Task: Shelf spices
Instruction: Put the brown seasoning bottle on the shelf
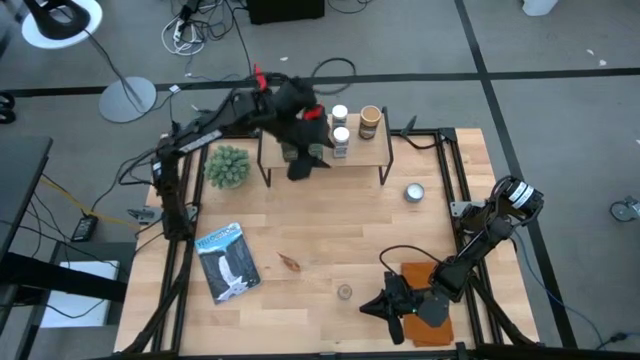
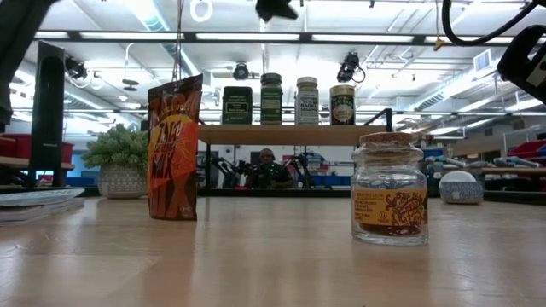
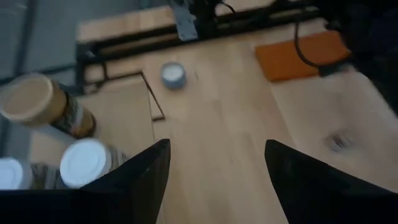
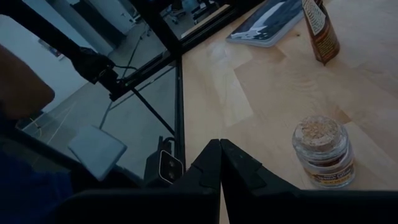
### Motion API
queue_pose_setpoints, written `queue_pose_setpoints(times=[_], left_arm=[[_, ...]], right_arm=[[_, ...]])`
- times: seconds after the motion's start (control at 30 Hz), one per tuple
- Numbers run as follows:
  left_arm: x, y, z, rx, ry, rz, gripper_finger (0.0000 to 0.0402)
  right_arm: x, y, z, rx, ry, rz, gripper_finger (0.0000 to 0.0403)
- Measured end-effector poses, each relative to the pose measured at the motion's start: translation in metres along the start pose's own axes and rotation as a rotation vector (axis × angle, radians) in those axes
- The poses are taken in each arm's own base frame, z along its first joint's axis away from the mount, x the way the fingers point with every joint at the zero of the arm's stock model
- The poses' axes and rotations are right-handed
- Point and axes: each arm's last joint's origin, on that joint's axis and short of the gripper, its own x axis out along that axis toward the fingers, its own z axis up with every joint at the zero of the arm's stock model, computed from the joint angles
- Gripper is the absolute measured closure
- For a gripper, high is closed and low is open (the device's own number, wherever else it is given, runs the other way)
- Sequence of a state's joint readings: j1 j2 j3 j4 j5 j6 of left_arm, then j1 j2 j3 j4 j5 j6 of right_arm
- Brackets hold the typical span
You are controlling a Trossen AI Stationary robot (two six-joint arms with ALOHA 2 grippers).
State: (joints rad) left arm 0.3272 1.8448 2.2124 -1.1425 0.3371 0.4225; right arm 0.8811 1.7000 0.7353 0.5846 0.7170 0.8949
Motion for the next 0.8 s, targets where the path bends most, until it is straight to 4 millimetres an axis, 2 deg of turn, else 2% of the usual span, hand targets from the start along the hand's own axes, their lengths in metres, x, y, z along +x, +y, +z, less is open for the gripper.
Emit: queue_pose_setpoints(times=[0.17,0.27,0.47,0.67,0.8], left_arm=[[0.011,-0.035,0.005,0.017,-0.076,0.139,0.0135],[0.019,-0.053,-0.006,0.002,-0.154,0.171,0.0135],[0.024,-0.092,-0.052,-0.058,-0.288,0.222,0.0135],[0.009,-0.135,-0.106,-0.114,-0.373,0.287,0.0135],[-0.004,-0.153,-0.142,-0.157,-0.433,0.293,0.0135]], right_arm=[[0.0,0.0,0.0,-0.017,0.001,0.001,0.0397],[-0.001,0.001,-0.001,-0.014,0.005,0.009,0.0397],[-0.005,0.004,-0.004,-0.018,0.016,0.024,0.0399],[-0.003,0.003,-0.003,-0.01,0.01,0.017,0.0397],[0.0,0.0,0.001,-0.005,0.001,0.005,0.0399]])
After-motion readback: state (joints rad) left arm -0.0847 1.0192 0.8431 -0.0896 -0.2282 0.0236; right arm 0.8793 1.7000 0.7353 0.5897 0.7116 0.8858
